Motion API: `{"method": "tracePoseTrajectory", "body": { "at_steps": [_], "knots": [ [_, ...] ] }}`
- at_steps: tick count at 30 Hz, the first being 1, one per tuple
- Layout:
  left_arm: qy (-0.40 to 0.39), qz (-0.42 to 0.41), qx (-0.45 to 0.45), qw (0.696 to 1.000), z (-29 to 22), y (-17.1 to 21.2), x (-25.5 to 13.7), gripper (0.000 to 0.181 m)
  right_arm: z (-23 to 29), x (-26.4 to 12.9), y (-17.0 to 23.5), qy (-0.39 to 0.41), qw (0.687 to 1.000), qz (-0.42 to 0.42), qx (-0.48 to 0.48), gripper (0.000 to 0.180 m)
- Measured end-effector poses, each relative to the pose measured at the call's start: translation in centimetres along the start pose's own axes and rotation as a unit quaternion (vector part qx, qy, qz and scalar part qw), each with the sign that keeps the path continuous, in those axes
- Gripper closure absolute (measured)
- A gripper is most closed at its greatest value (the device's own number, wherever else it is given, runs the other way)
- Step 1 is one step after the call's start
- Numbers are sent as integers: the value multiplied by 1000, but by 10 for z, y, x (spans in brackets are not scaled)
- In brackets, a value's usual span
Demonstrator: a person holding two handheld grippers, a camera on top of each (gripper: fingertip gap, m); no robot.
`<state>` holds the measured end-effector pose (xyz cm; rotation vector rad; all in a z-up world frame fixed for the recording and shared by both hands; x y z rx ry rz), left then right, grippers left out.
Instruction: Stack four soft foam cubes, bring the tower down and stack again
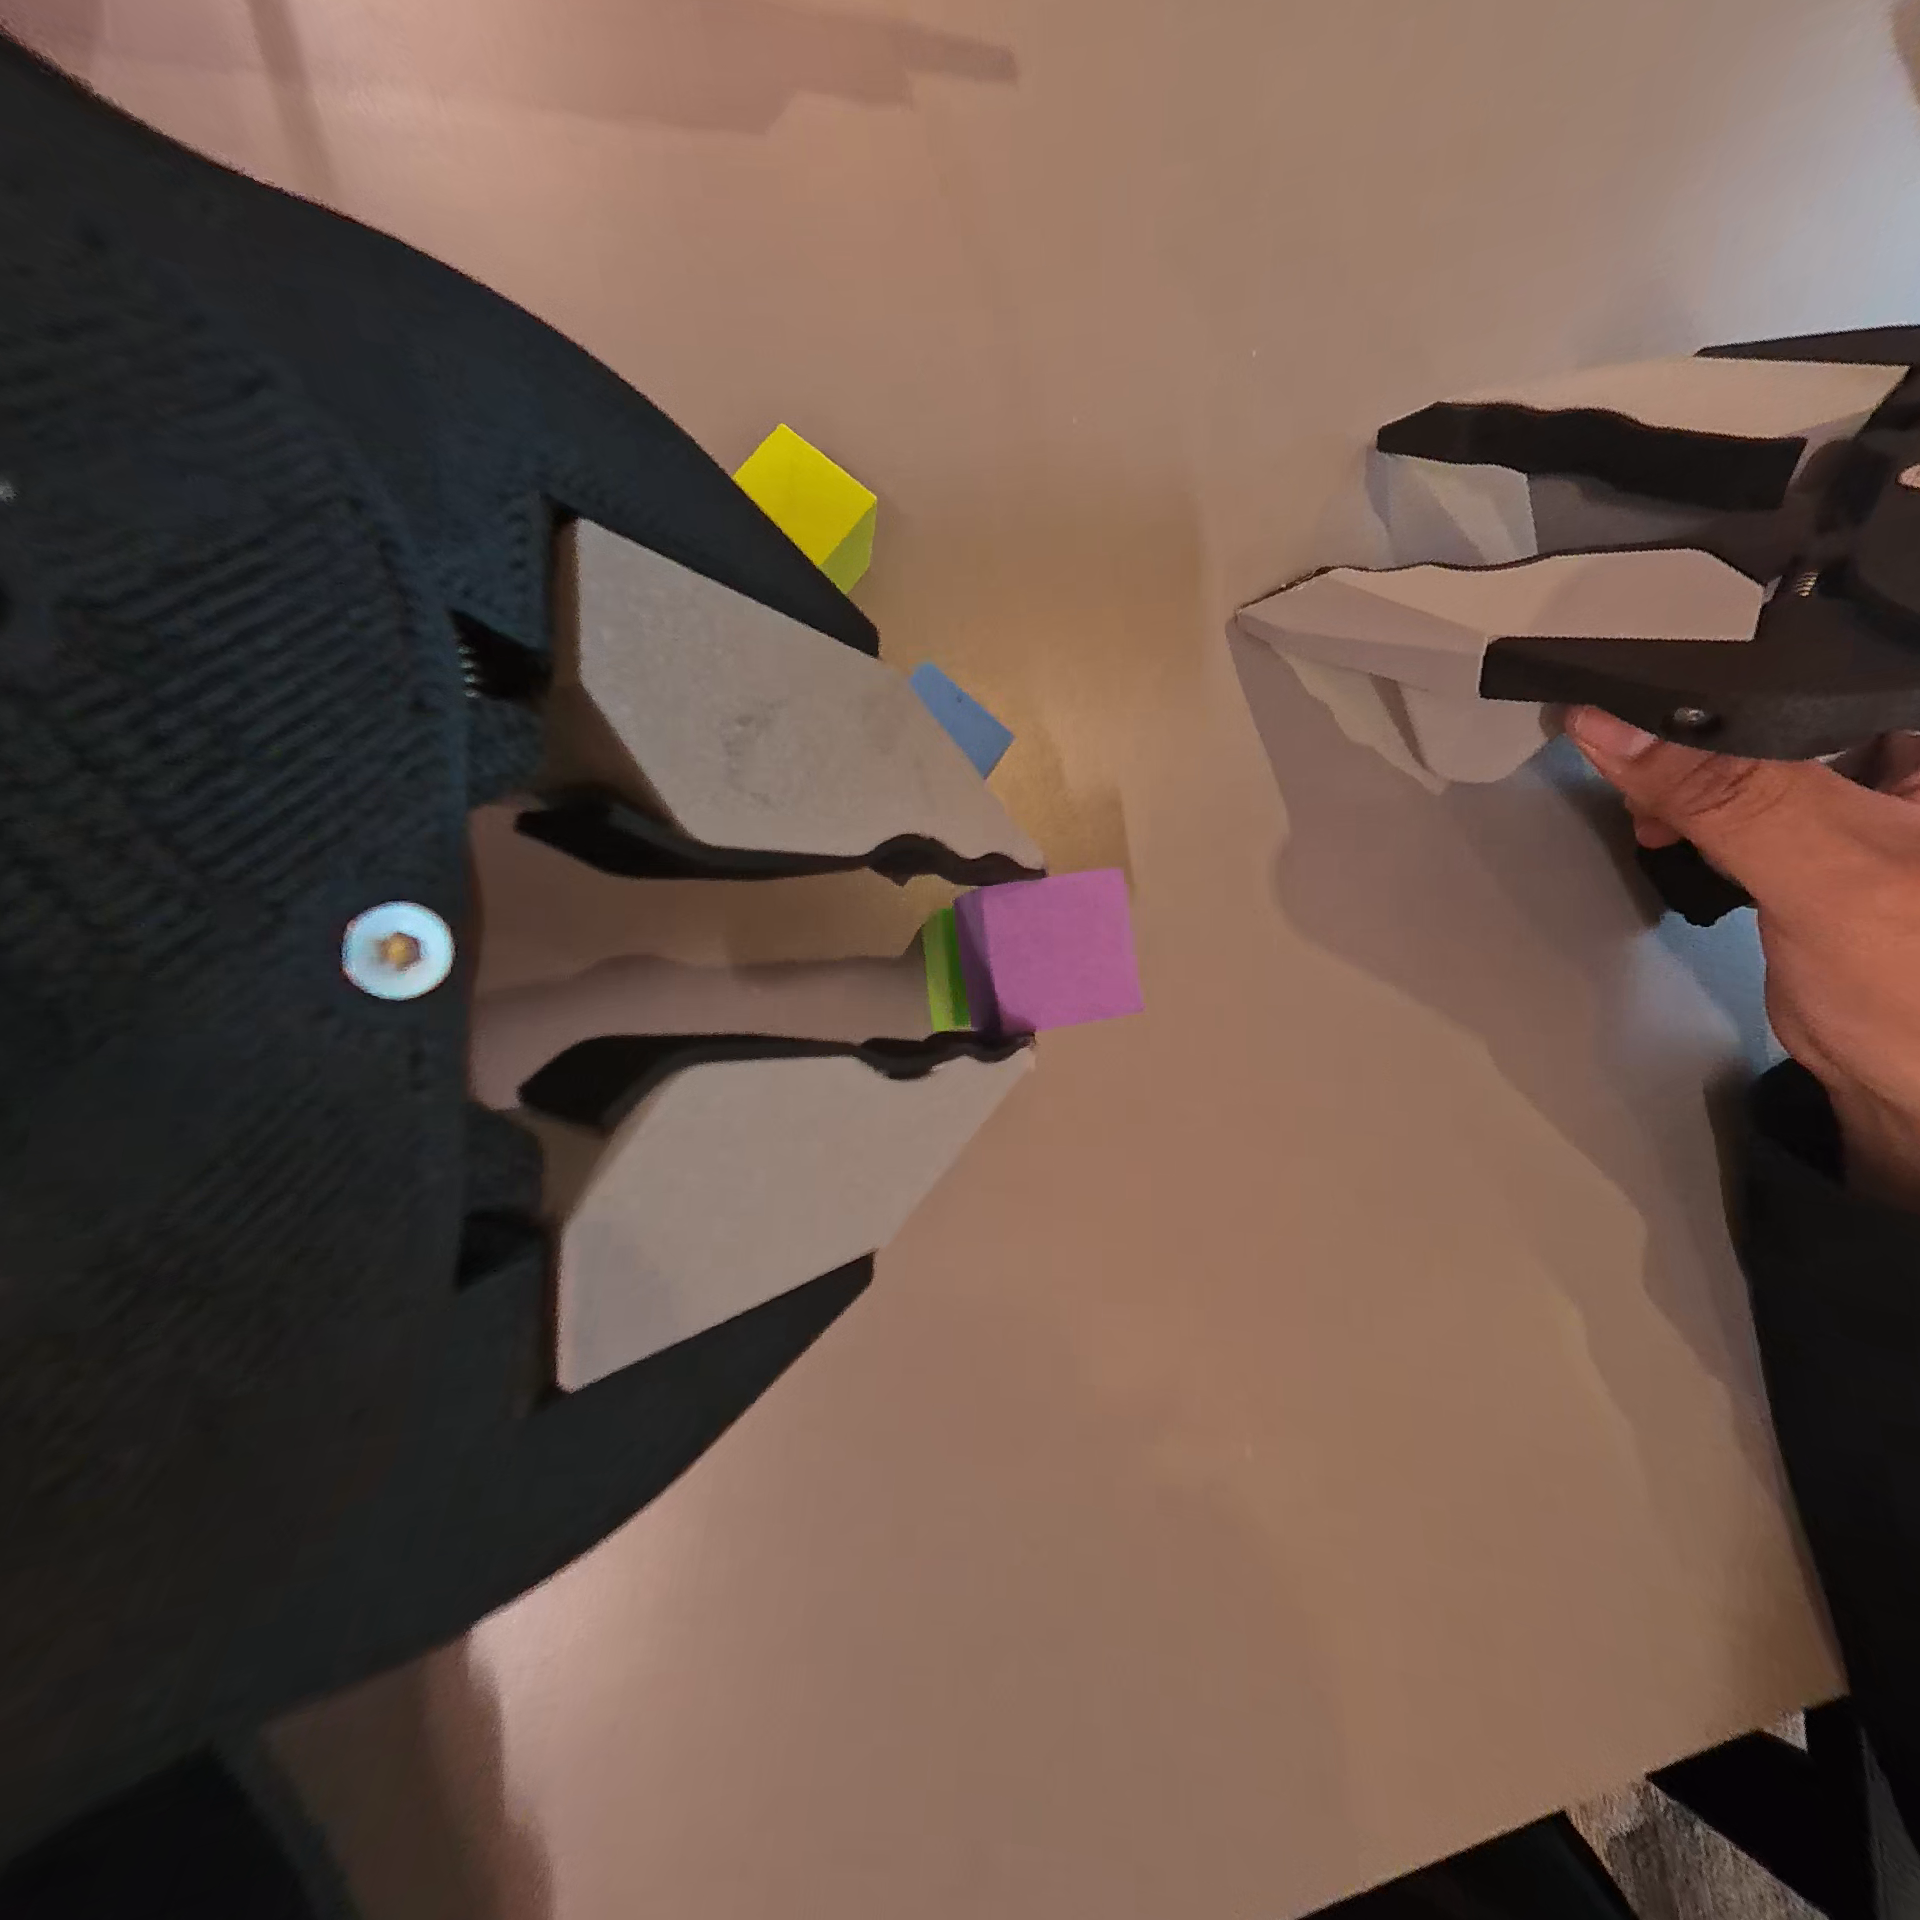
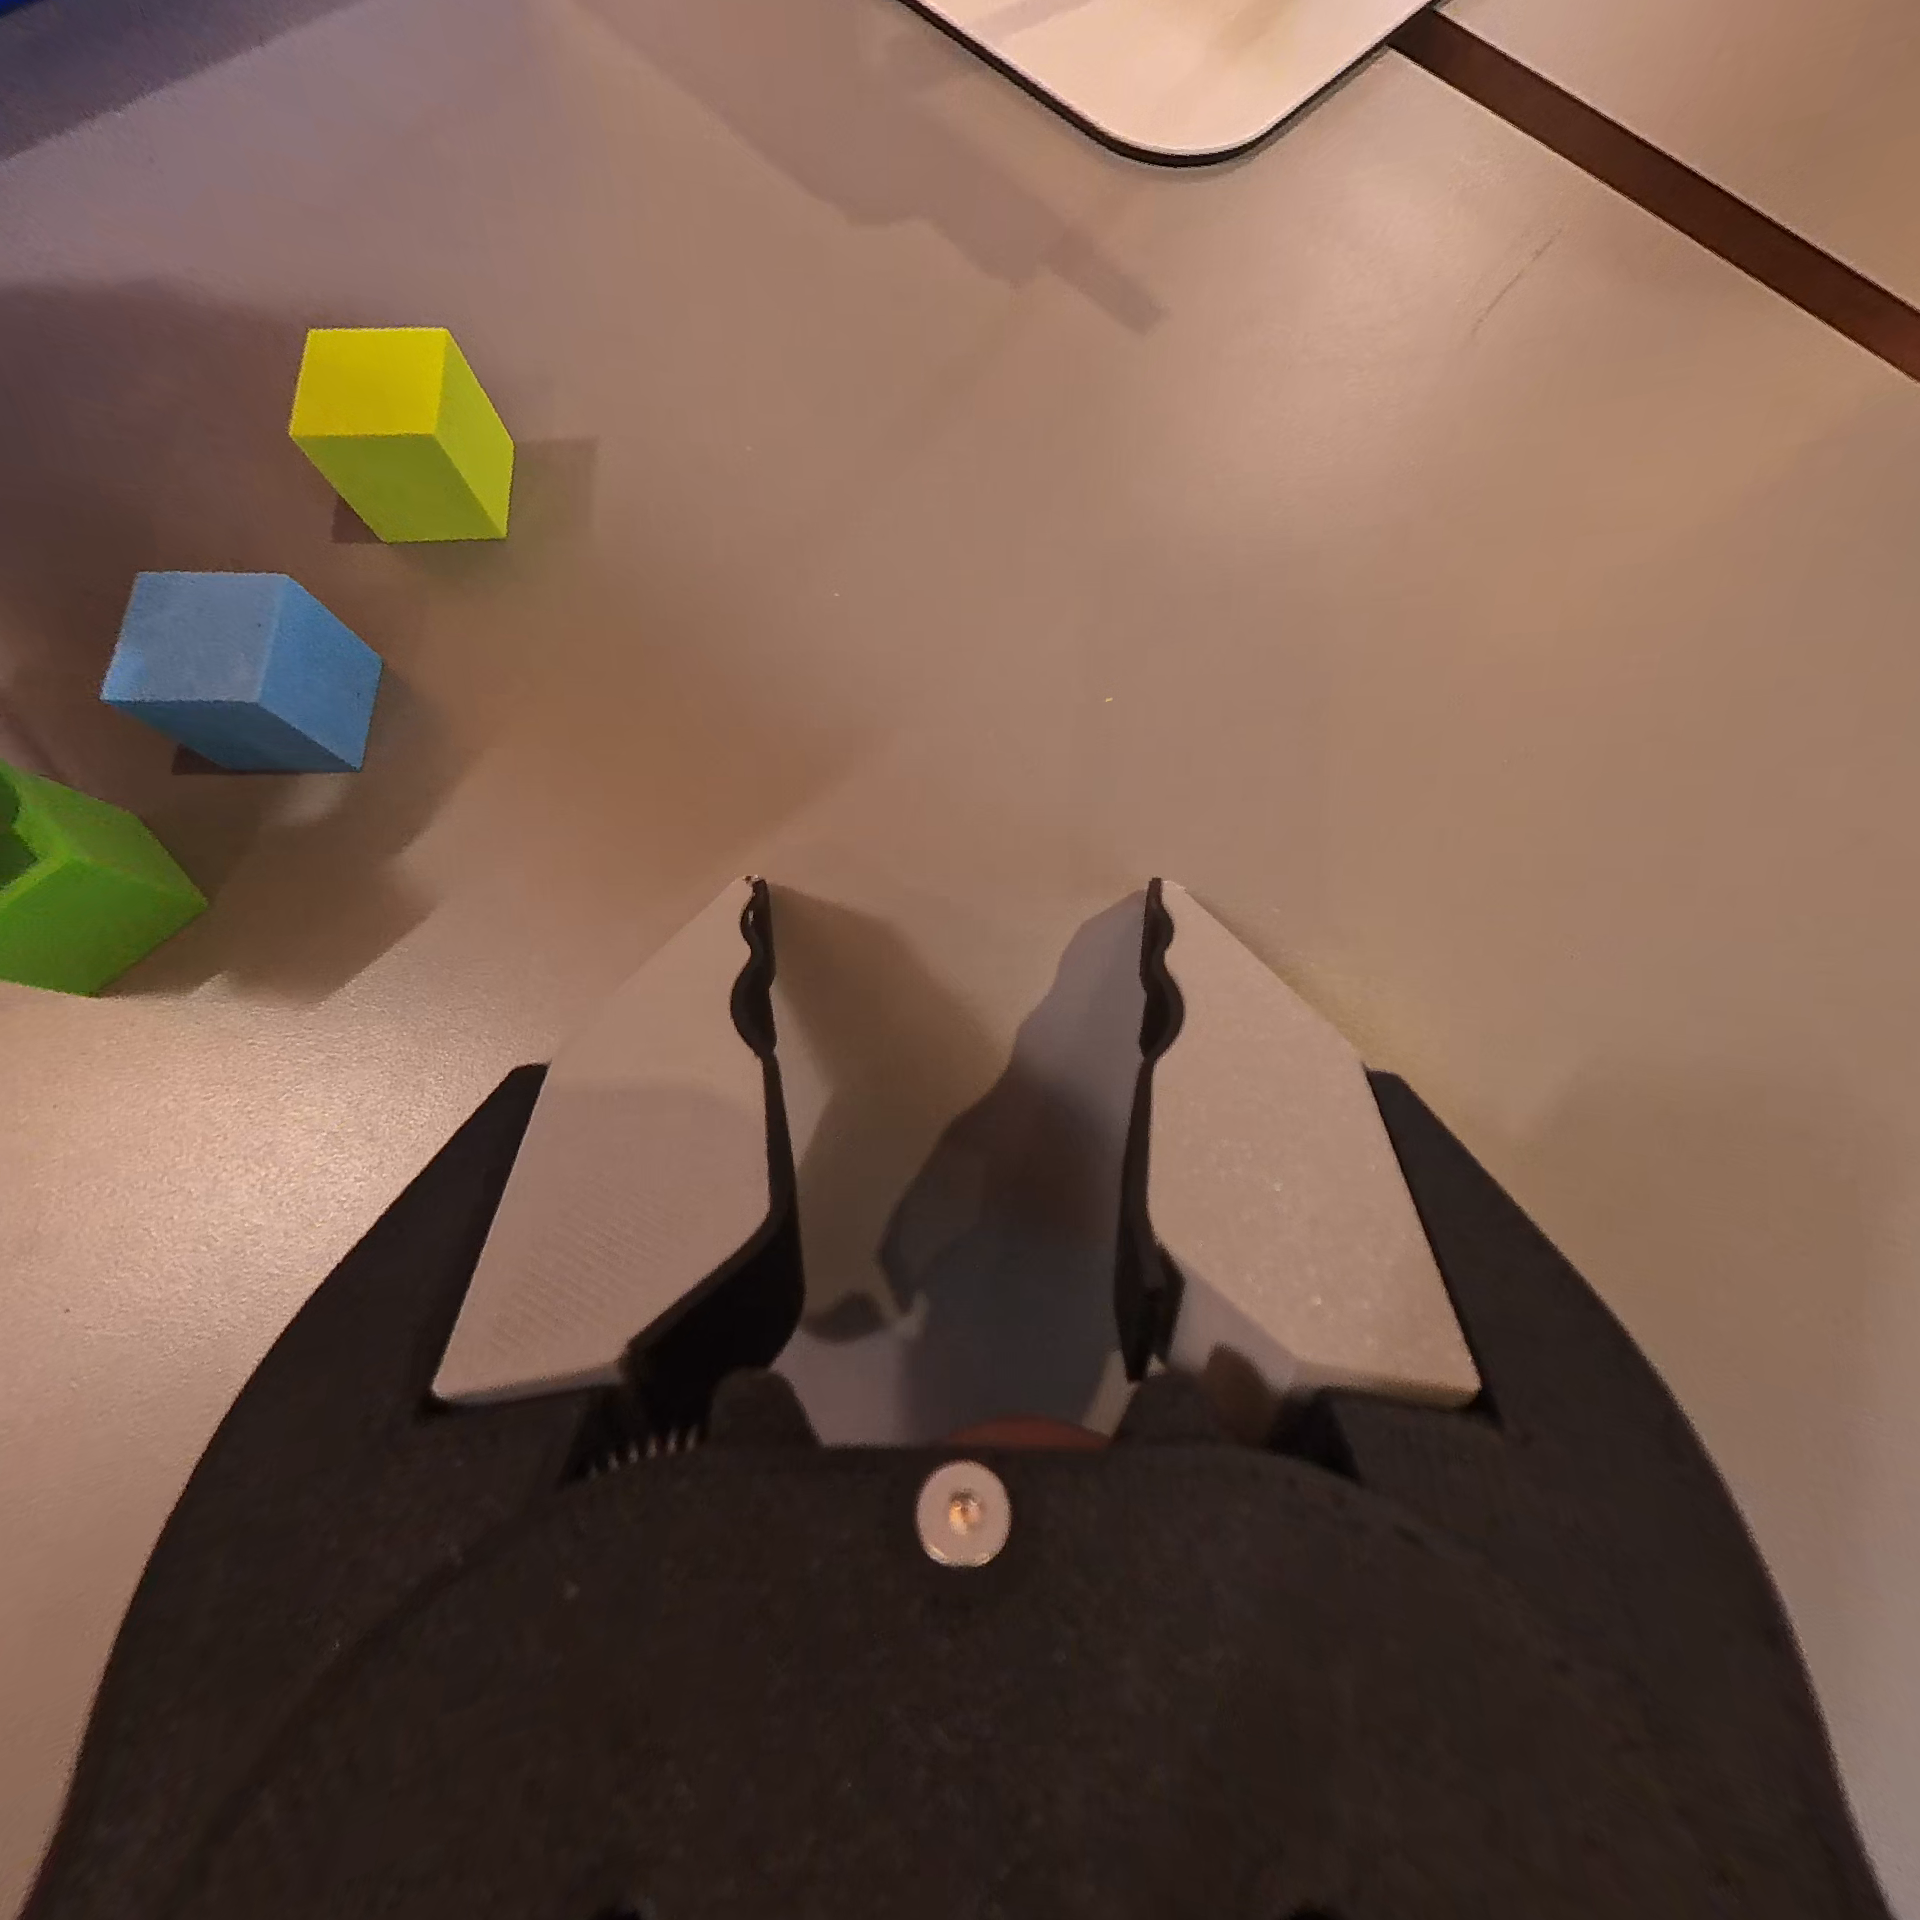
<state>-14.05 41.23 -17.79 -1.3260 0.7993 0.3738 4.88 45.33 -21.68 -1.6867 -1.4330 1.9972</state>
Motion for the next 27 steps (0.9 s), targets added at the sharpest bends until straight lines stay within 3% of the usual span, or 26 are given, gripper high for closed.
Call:
{"method": "tracePoseTrajectory", "body": {
  "at_steps": [27],
  "knots": [
    [2, 20, 6, 1000, 0, 4, 7, 155, 0, 0, 0, -1, 1000, 0, 0, 110]
  ]
}}
Point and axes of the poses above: each gripper's, where its closed fingertips meet, x out along the fingers, y out of its underside, z = x × y across the jaws, the point moved 6 cm from there along -x, back along the fingers, and after that the axes turned 6 degrees about -x, right-handed, at the moved point
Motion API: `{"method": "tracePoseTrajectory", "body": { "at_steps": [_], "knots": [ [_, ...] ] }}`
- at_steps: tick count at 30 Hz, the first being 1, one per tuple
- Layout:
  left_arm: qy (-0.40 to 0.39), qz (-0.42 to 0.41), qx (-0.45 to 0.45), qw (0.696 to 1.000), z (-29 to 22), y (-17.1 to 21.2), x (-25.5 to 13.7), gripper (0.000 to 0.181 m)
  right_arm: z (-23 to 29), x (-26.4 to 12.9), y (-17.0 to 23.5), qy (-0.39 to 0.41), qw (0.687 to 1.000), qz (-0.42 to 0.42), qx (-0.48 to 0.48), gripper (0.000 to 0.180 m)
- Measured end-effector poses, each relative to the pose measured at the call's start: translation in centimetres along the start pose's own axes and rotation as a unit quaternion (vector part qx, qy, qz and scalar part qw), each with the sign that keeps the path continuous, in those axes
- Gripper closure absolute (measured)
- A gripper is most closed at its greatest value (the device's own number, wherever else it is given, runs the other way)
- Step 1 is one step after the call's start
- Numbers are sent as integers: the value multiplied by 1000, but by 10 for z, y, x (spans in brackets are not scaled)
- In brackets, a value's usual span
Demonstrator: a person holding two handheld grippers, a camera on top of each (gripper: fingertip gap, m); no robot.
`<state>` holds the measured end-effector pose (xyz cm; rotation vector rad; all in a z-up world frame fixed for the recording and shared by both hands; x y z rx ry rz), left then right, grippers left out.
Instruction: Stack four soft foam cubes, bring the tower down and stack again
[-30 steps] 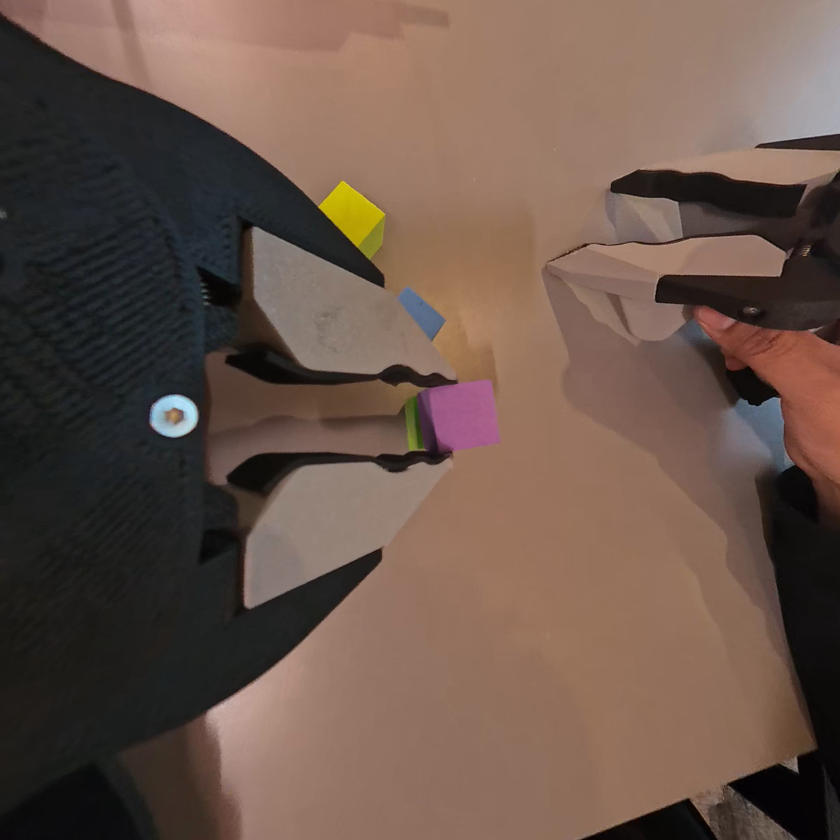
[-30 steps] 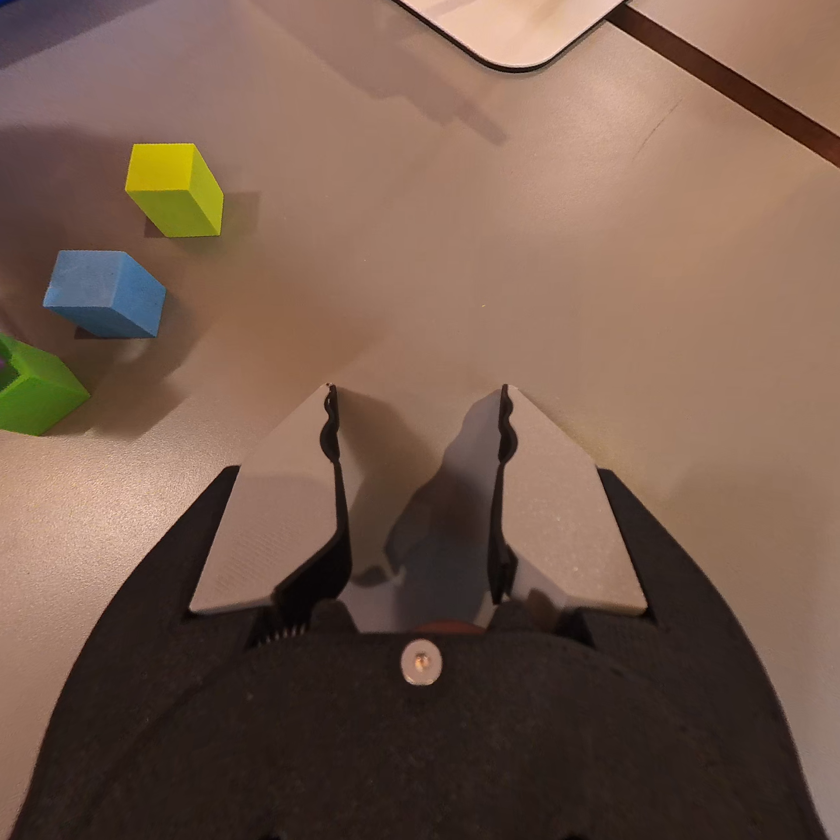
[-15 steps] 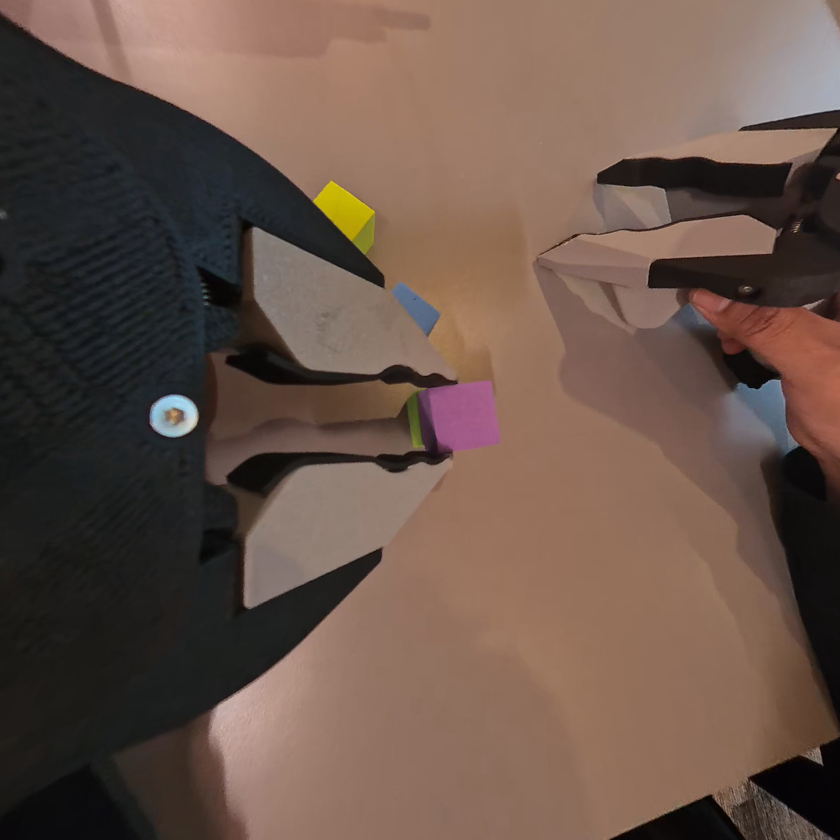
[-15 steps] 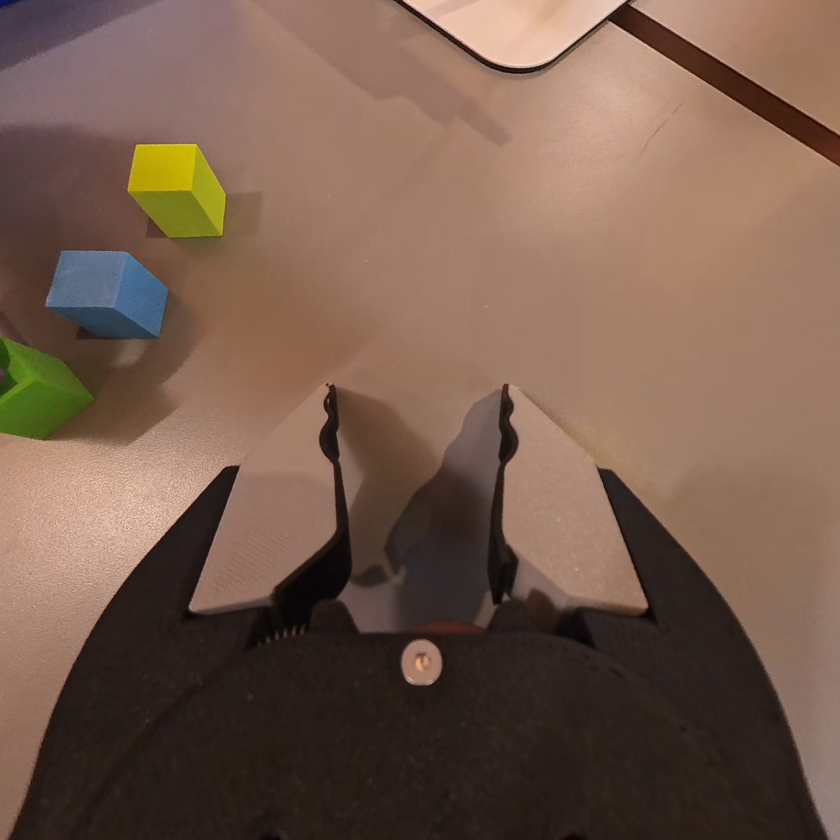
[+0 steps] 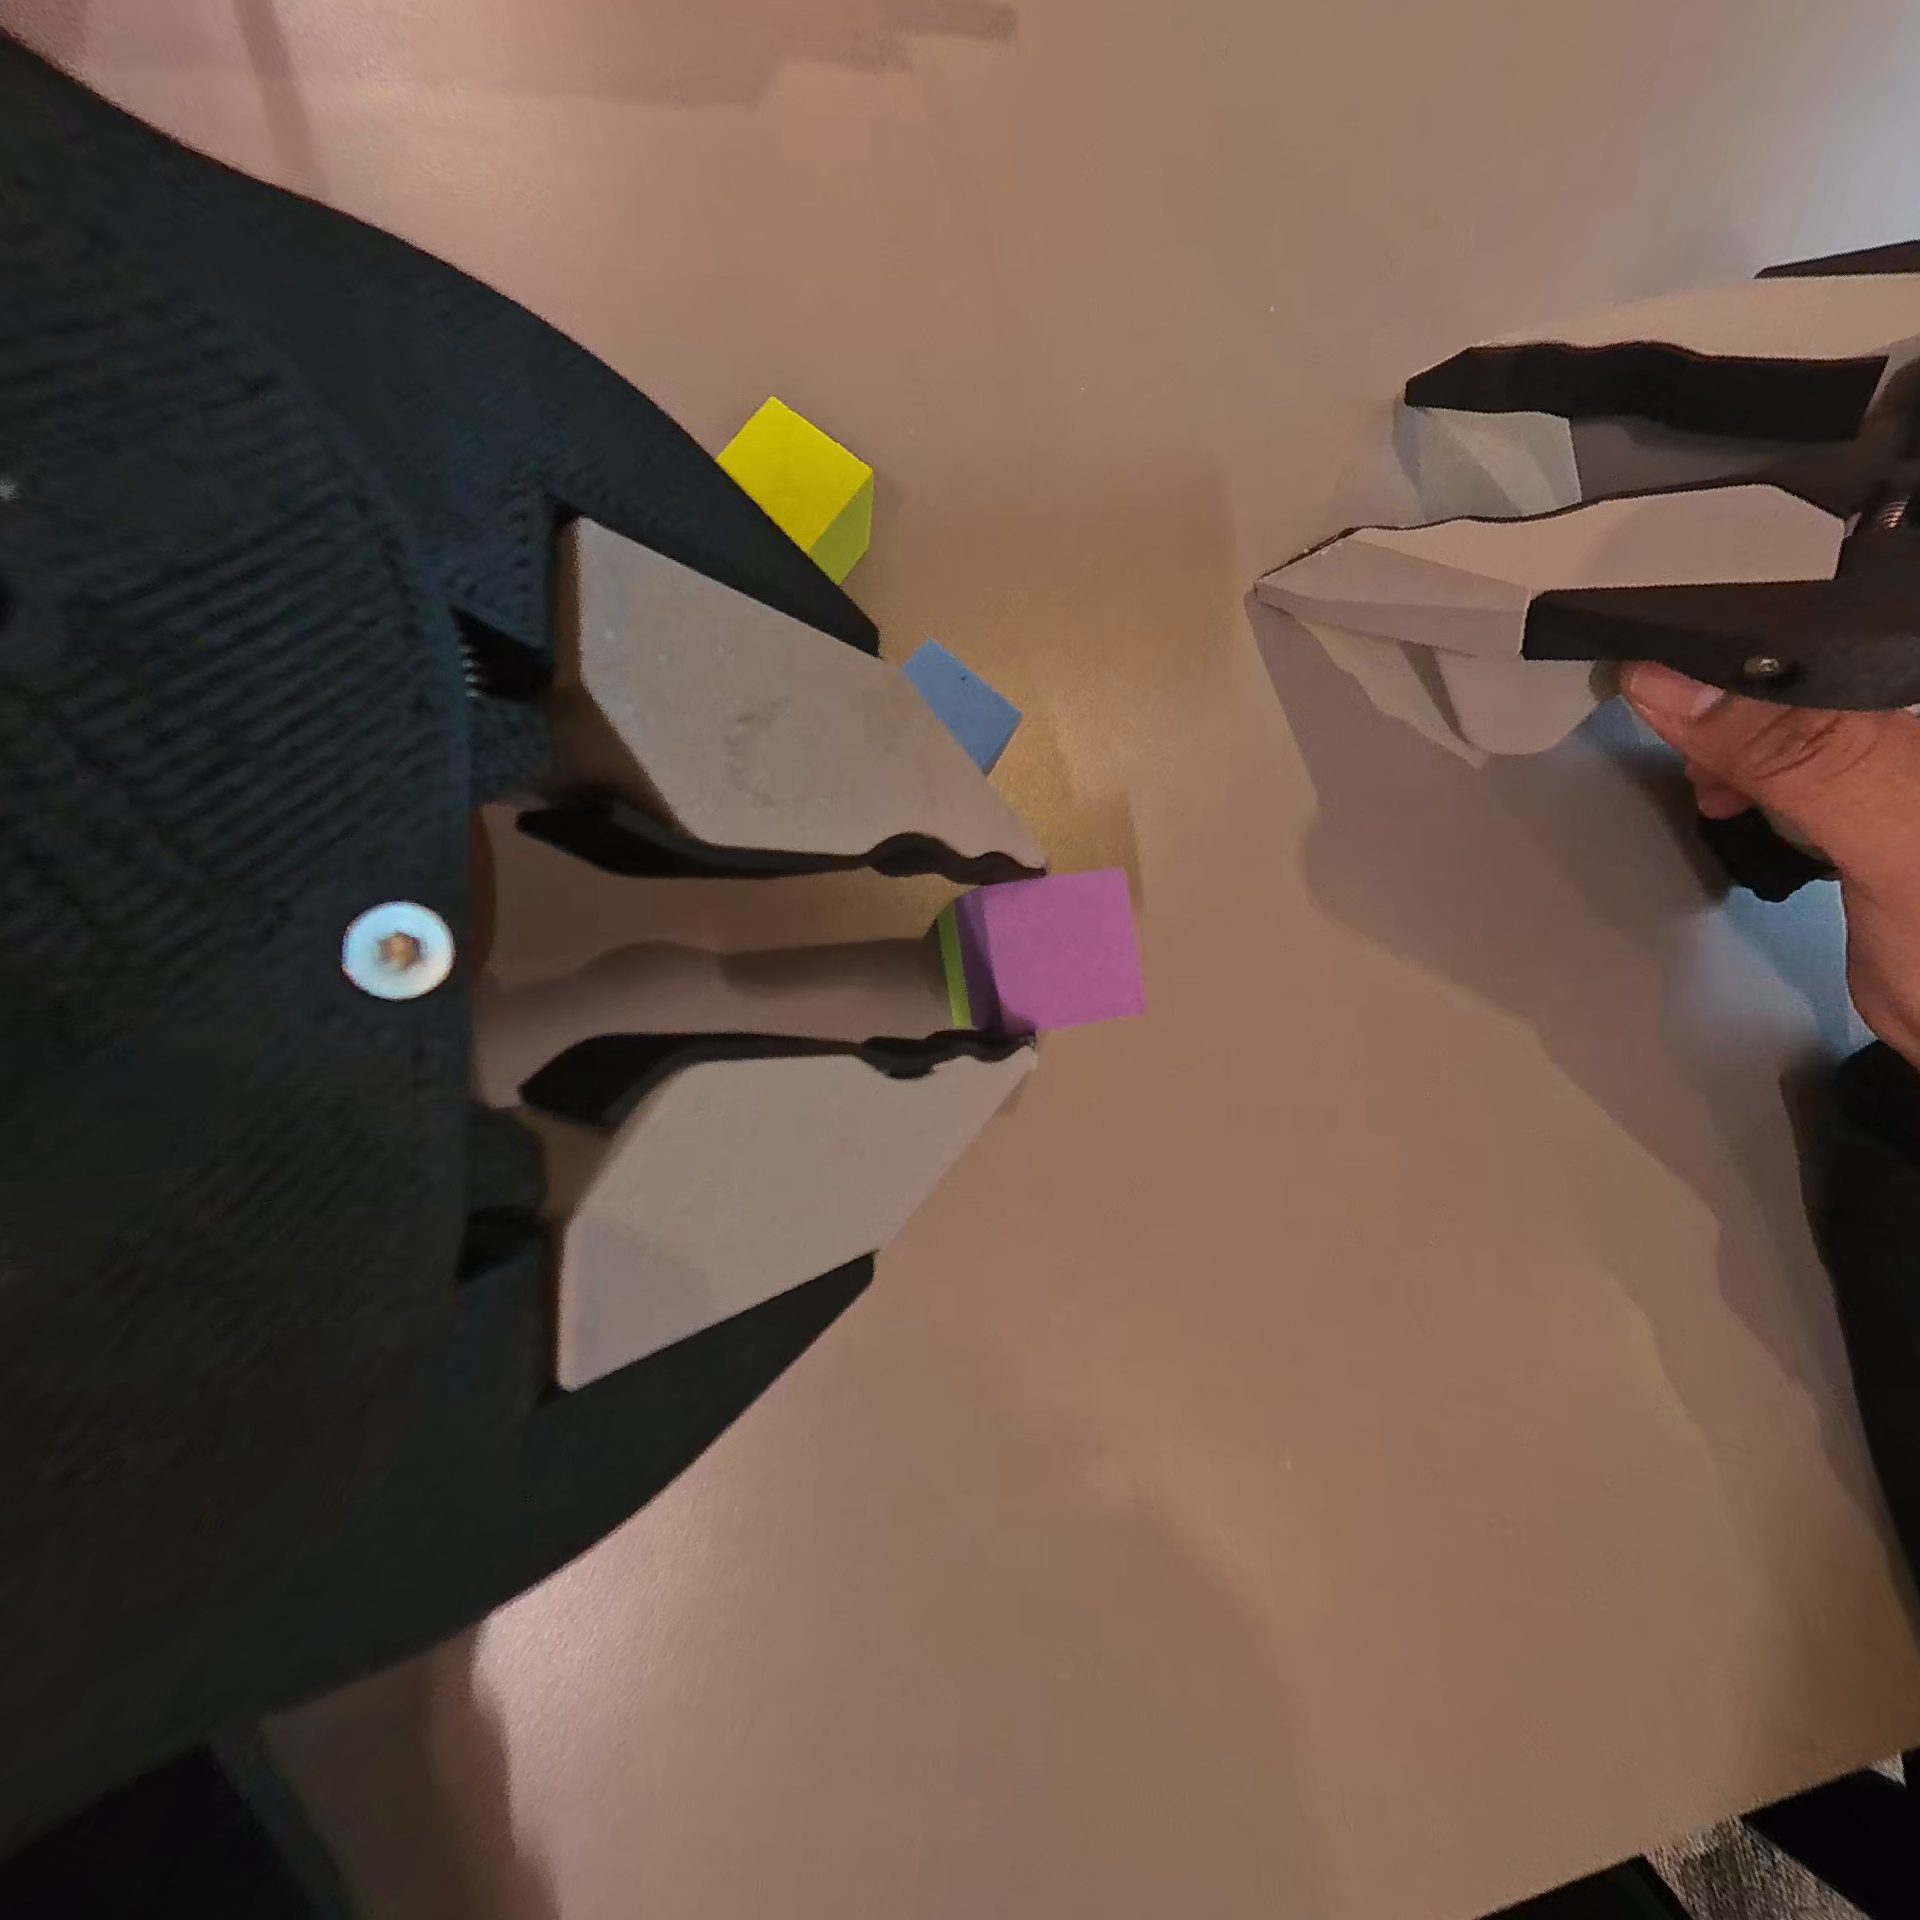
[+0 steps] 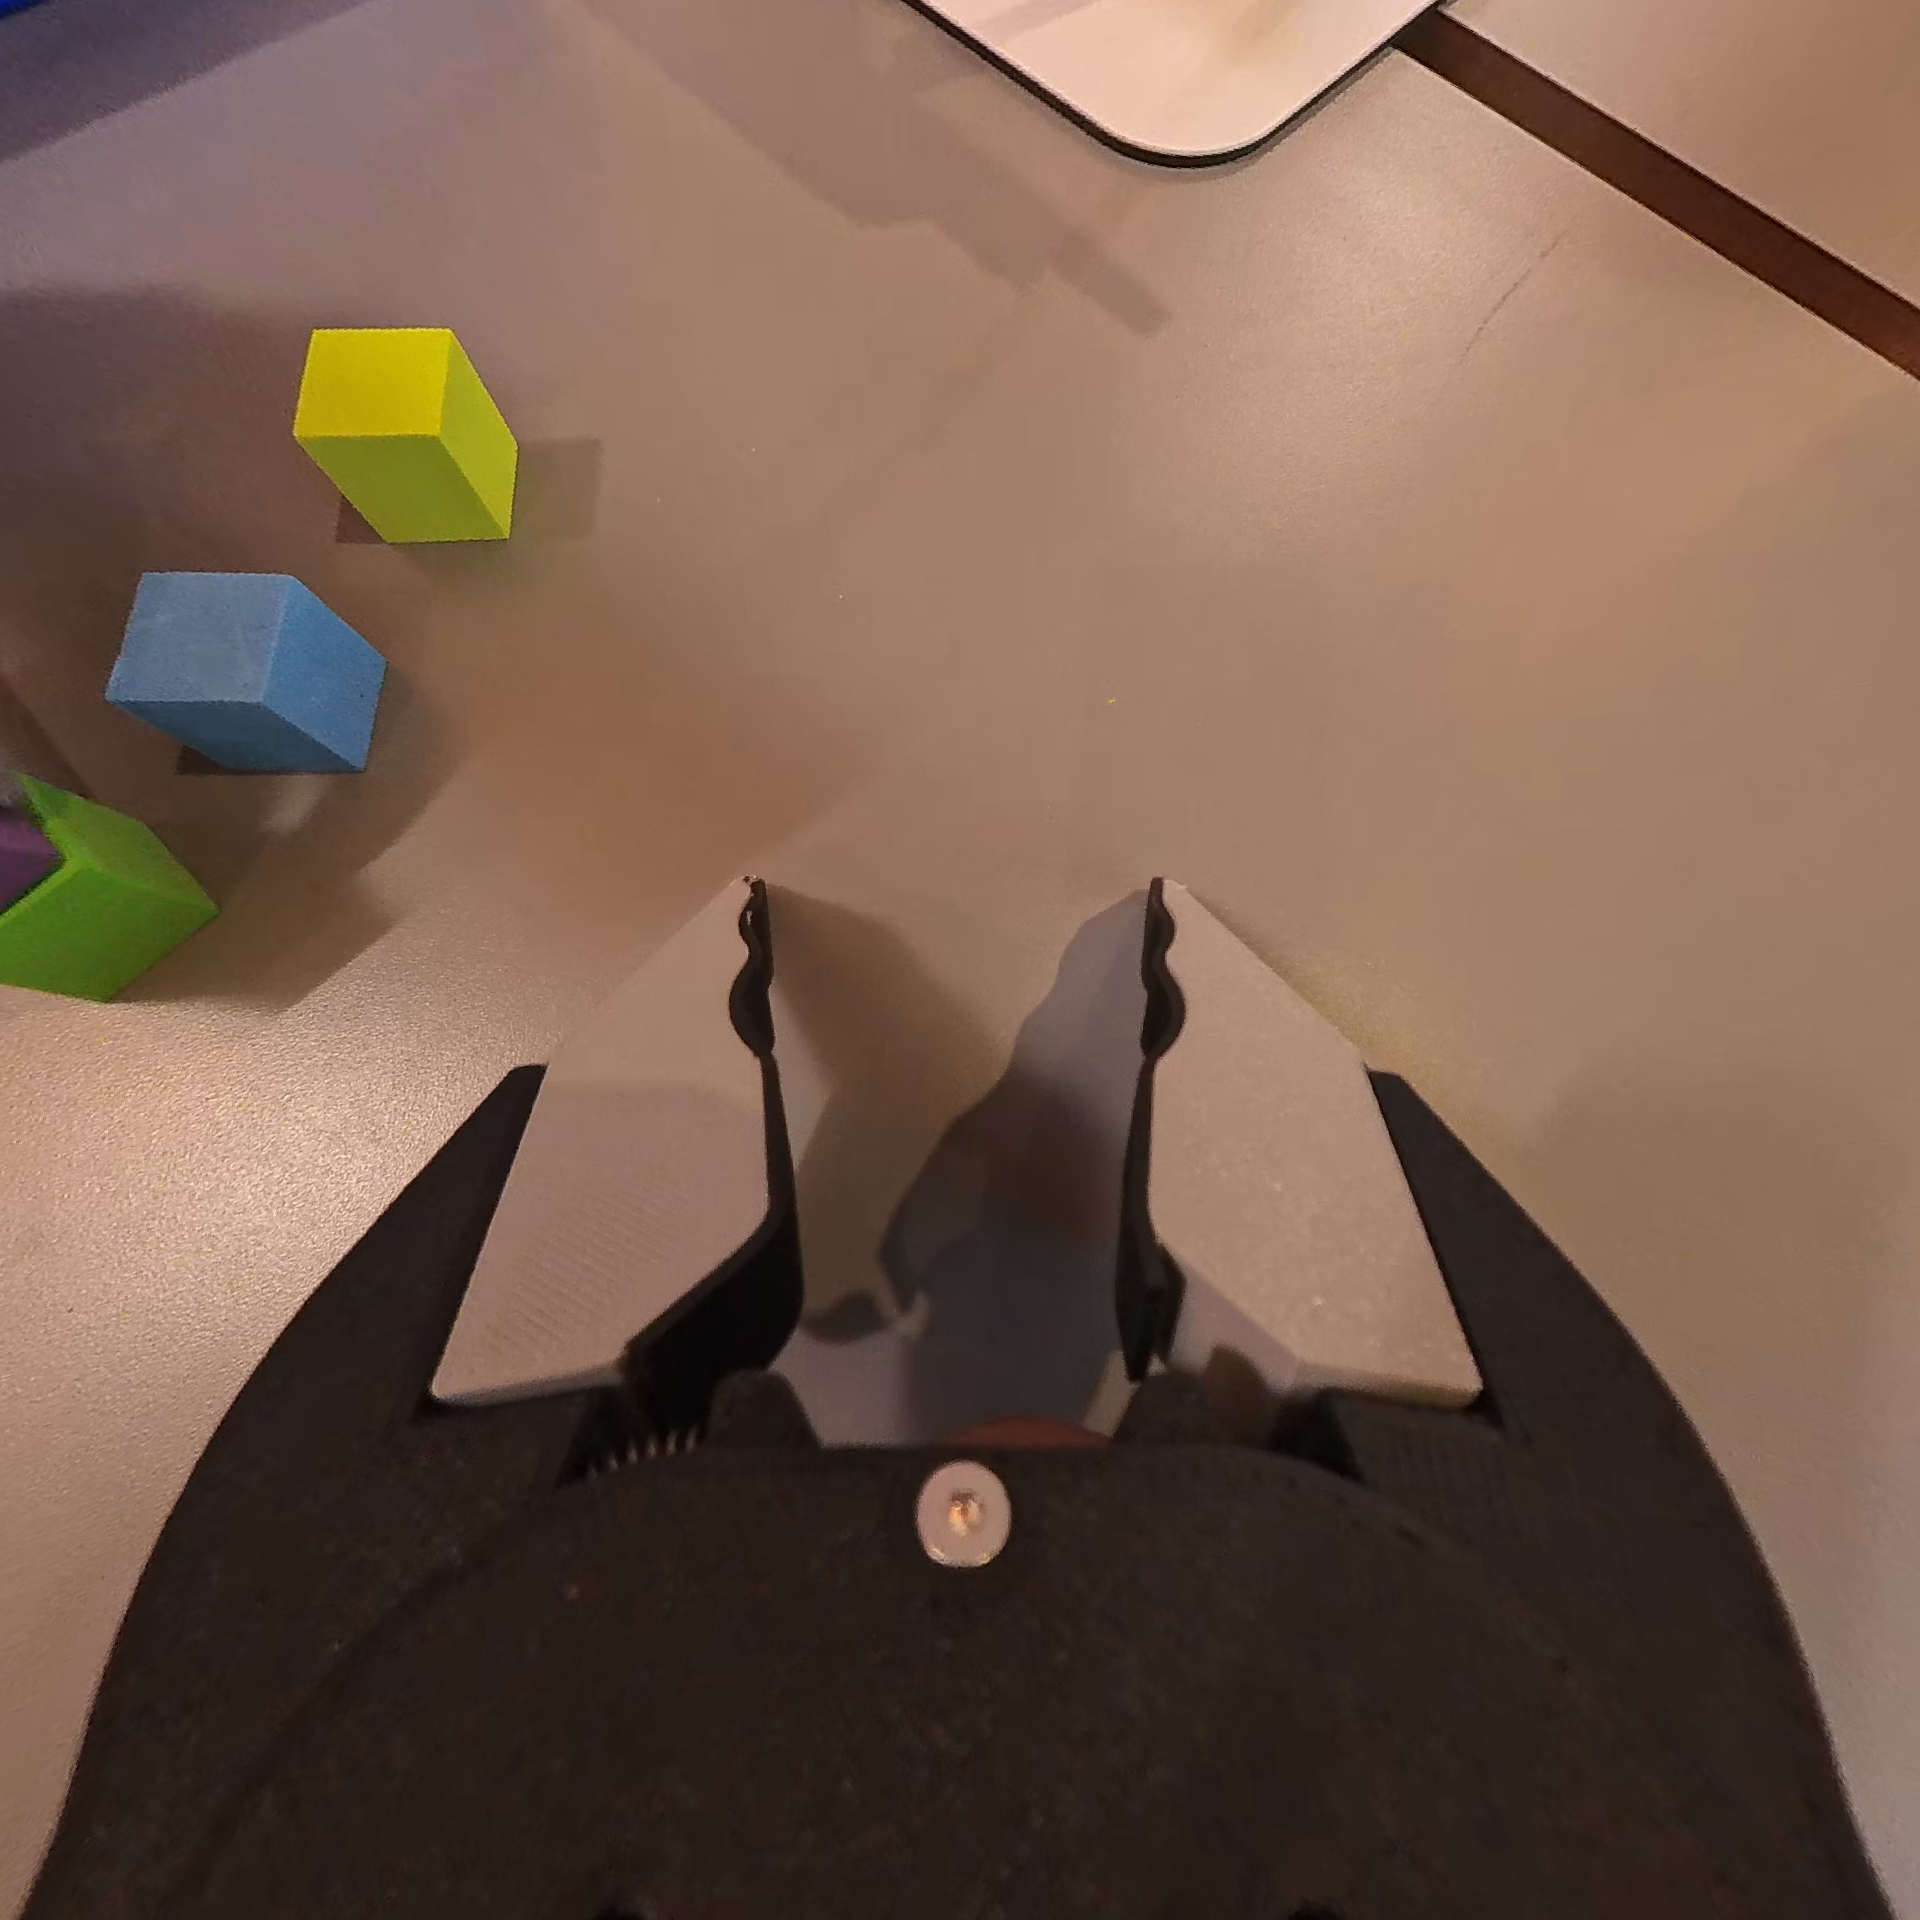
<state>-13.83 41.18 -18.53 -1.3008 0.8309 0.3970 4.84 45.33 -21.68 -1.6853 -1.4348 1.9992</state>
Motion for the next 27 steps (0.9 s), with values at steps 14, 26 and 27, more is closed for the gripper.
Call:
{"method": "tracePoseTrajectory", "body": {
  "at_steps": [14, 26, 27],
  "knots": [
    [-11, -12, -22, 1000, 3, -2, 0, 155, 0, 0, 0, 0, 1000, 0, 0, 110],
    [-30, -18, -31, 999, 6, -2, -3, 149, 0, 0, 0, -1, 1000, 0, 0, 110],
    [-29, -15, -30, 999, 6, -2, -2, 149, 0, 0, 0, -1, 1000, 0, 0, 110]
  ]
}}
Point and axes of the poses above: each gripper's, where its closed fingertips meet, x out along the fingers, y out of its underside, z = x × y across the jaws, the point moved 6 cm from there along -x, back along the fingers, and after that the axes turned 6 degrees about -x, right-handed, at the moved point
